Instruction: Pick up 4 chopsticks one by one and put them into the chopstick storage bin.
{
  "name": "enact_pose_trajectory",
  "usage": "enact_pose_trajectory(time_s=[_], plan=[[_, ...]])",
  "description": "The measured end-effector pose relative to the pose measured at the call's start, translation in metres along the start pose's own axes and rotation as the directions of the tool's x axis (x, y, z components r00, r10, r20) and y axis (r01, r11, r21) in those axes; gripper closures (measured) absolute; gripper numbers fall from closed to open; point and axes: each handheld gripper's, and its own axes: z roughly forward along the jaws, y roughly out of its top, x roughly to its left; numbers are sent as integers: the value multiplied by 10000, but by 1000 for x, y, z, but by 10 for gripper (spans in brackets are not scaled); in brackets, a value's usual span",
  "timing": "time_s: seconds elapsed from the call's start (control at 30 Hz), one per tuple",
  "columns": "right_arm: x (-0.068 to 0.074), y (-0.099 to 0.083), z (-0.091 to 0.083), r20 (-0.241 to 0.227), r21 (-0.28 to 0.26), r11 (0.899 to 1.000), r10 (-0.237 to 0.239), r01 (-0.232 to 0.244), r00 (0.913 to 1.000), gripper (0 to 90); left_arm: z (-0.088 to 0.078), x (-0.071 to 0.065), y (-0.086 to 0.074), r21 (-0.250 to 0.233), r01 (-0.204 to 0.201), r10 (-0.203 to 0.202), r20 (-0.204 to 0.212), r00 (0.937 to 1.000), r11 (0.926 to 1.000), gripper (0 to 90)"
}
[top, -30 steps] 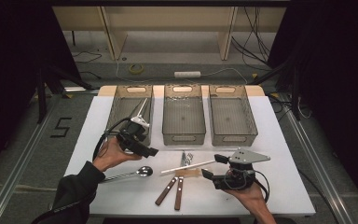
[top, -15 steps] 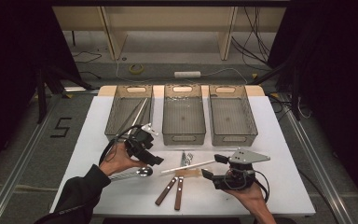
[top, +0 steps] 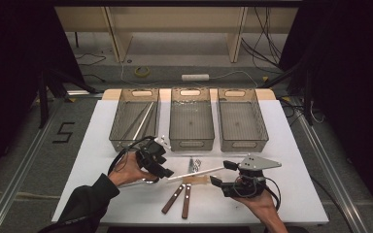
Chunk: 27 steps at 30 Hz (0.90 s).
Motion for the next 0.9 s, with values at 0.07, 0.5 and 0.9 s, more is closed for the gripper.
enact_pose_trajectory(time_s=[0.07,0.5,0.9], plan=[[0,0,0,3,3,10000,4,-4,10000,263,3,-2,0,21,-46,46,68,10000,10000,406],[0,0,1,-15,-5,10000,14,-14,10000,263,18,-11,1,369,-559,551,216,9982,9978,540],[0,0,1,-24,10,10000,8,-8,10000,263,30,-18,2,664,-858,837,343,9959,9941,680]])
